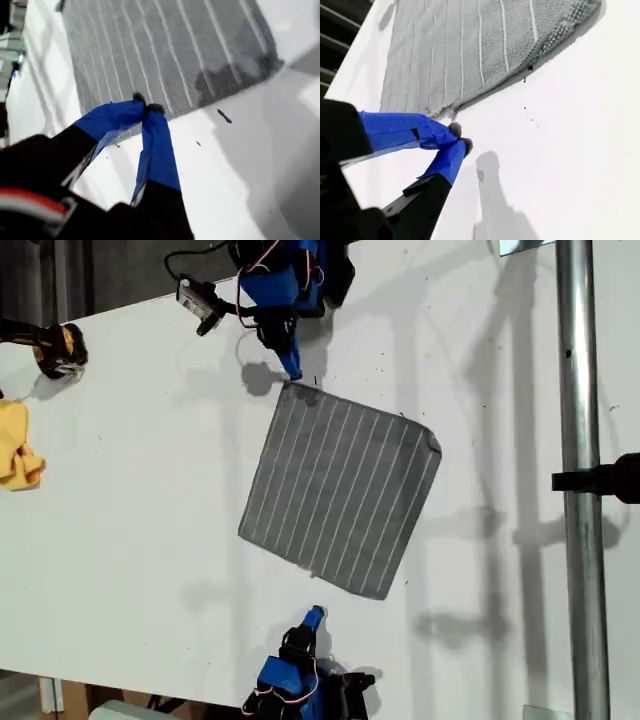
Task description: Grasp corners of a towel and fold twice.
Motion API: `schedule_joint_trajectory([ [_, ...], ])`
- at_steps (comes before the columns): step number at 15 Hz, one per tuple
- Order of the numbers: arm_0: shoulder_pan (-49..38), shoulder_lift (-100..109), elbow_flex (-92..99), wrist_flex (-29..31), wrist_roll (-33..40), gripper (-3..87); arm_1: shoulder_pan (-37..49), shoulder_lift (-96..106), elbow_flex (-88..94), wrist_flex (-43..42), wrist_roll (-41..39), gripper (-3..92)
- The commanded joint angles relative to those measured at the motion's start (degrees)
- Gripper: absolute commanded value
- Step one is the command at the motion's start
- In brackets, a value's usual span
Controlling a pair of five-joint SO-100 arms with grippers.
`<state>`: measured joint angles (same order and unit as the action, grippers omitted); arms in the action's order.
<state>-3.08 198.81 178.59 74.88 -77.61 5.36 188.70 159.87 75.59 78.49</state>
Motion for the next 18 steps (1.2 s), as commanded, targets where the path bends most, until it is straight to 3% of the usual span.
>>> schedule_joint_trajectory([
  [1, 0.09, 0.35, 0.09, -0.97, 0.62, -1.0, -6.33, -4.04, -9.93, -2.20, -4.83, -0.2],
  [2, 0.09, 0.35, 0.09, -0.97, 1.23, -1.0, -10.81, -13.89, -14.59, -3.34, -3.69, -0.2],
  [4, 0.09, 0.35, 0.09, -0.62, 0.26, -1.0, -18.28, -40.52, -24.87, -13.89, -1.93, -0.2],
  [6, 1.14, 0.35, 0.09, -0.62, 0.00, -1.0, -24.43, -65.92, -42.01, -14.68, -1.93, -0.2],
  [9, 1.49, 0.35, 0.09, -0.70, 0.97, -1.0, -31.73, -83.85, -59.06, -19.60, -5.71, -0.2],
  [11, 1.05, 0.35, 0.09, -0.70, 1.05, -1.0, -35.07, -92.64, -68.82, -15.12, -6.94, -0.2],
  [12, 0.79, 0.35, 0.09, -0.70, 1.14, -1.0, -36.21, -96.15, -70.22, -16.88, -5.54, -0.2],
  [15, -0.35, 0.35, 0.09, -0.70, 1.05, -1.0, -37.09, -106.96, -80.24, -12.04, -0.62, 22.4],
  [18, -0.35, 0.35, 0.18, -0.70, 0.35, -1.0, -35.07, -108.90, -80.77, -7.56, 1.41, 36.3],
])
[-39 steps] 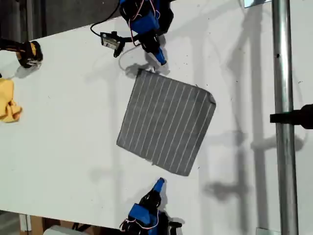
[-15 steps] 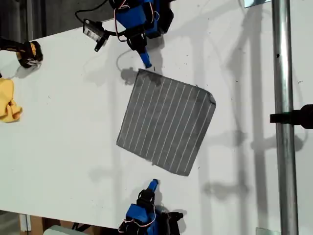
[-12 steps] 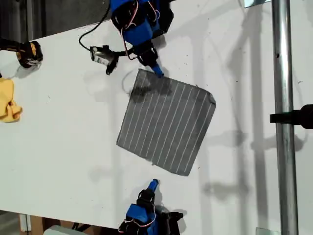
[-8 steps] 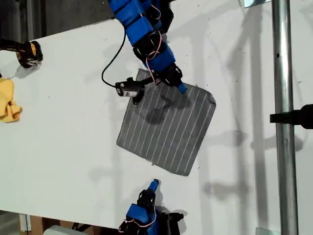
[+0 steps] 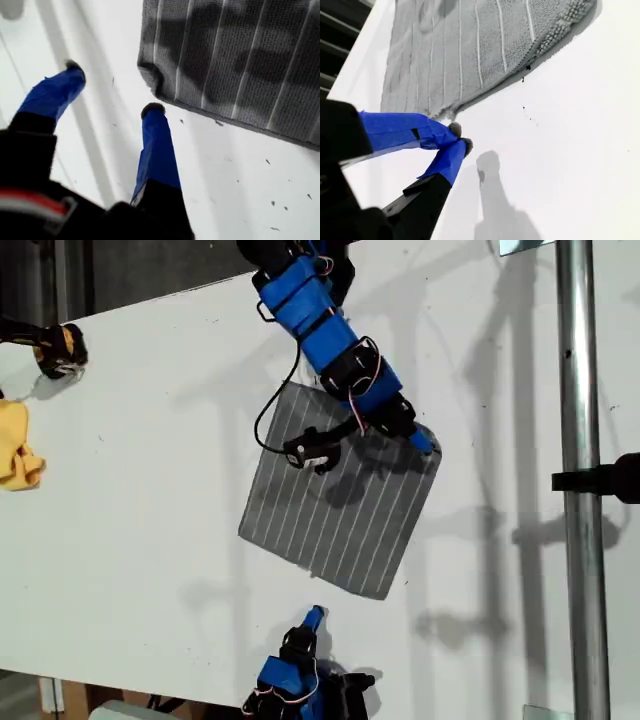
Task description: Grasp corners of a towel and fold twice.
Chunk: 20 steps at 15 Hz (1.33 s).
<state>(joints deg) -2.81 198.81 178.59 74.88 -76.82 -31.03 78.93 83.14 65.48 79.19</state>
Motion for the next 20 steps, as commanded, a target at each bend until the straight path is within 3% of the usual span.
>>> schedule_joint_trajectory([
  [1, -0.62, 0.35, 0.18, -0.70, -0.70, -1.0, 2.29, -0.18, -5.63, 6.77, 2.29, 36.3],
  [3, -0.26, 0.35, 0.18, -0.62, -1.32, -1.0, 2.81, -6.24, -13.18, 16.79, 5.19, 35.3],
  [5, -0.62, 0.35, 0.18, -0.62, -1.05, -1.0, 2.46, -12.04, -18.37, 21.36, 7.21, 35.2],
  [10, -1.49, 0.35, 0.18, -0.62, -0.18, -1.0, -1.05, -13.54, -20.30, 18.19, 14.77, 33.6],
  [15, -1.67, 0.35, 0.18, -0.62, 0.00, -1.0, -4.13, -14.85, -22.50, 12.22, 16.00, 32.2],
  [20, -1.85, 0.35, 0.18, -0.70, -0.09, -1.0, -4.13, -17.14, -24.35, 12.57, 15.82, 32.1],
])
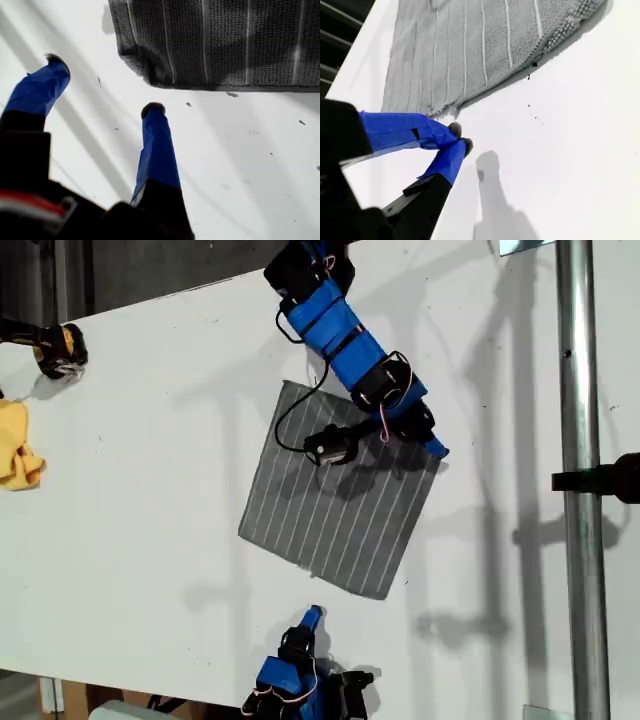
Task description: Grasp corners of a towel and fold twice.
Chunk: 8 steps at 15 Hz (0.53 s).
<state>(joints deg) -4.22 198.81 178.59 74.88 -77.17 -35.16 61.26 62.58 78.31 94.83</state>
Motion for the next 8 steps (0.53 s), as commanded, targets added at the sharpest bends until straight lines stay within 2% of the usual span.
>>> schedule_joint_trajectory([
  [1, -0.35, 0.35, 0.18, -0.70, 0.26, -1.0, 0.53, -0.62, -3.78, -0.62, -0.09, 32.0],
  [8, -0.53, 0.35, 0.18, -0.70, 0.70, -1.0, 4.13, -10.72, -3.87, -7.56, -2.02, 32.5],
])
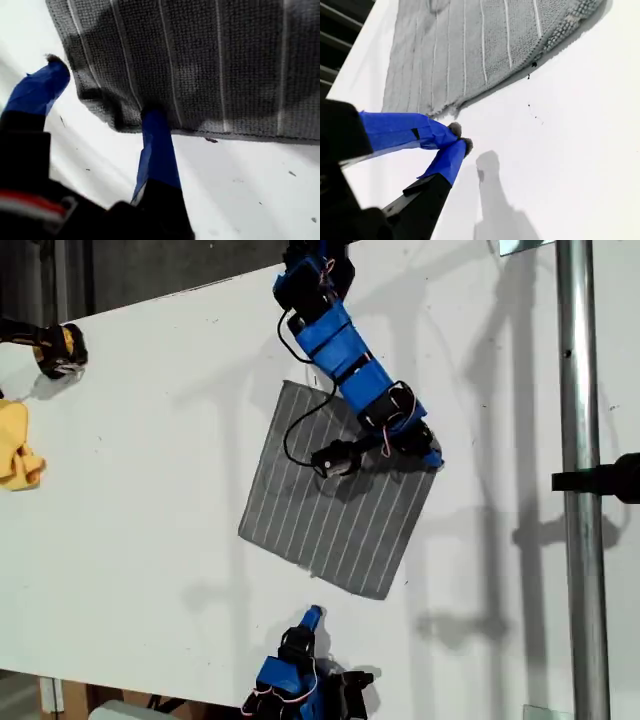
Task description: Grasp corners of a towel and fold twice.
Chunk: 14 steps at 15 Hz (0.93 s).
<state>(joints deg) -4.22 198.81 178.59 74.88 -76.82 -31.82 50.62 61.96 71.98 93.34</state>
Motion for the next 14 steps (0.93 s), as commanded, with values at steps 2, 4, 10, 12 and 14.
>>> schedule_joint_trajectory([
  [2, -0.53, 0.35, 0.18, -0.70, 0.53, -1.0, 0.79, -2.90, -3.25, -1.49, -0.62, 32.2],
  [4, -0.62, 0.35, 0.18, -0.70, 0.44, -1.0, 0.18, -7.21, -3.25, -1.14, -0.53, 30.9],
  [10, -0.79, 0.35, 0.18, -0.70, 0.26, -1.0, 0.70, -10.55, -3.25, 1.93, -0.70, -0.2],
  [12, -0.79, 0.35, 0.18, -0.70, 0.09, -1.0, 0.97, -8.44, -3.25, 3.34, -1.93, -0.2],
  [14, -0.53, 0.35, 0.09, -0.70, -1.76, -1.0, 1.32, -4.66, -3.16, 4.31, -2.55, -0.2],
])
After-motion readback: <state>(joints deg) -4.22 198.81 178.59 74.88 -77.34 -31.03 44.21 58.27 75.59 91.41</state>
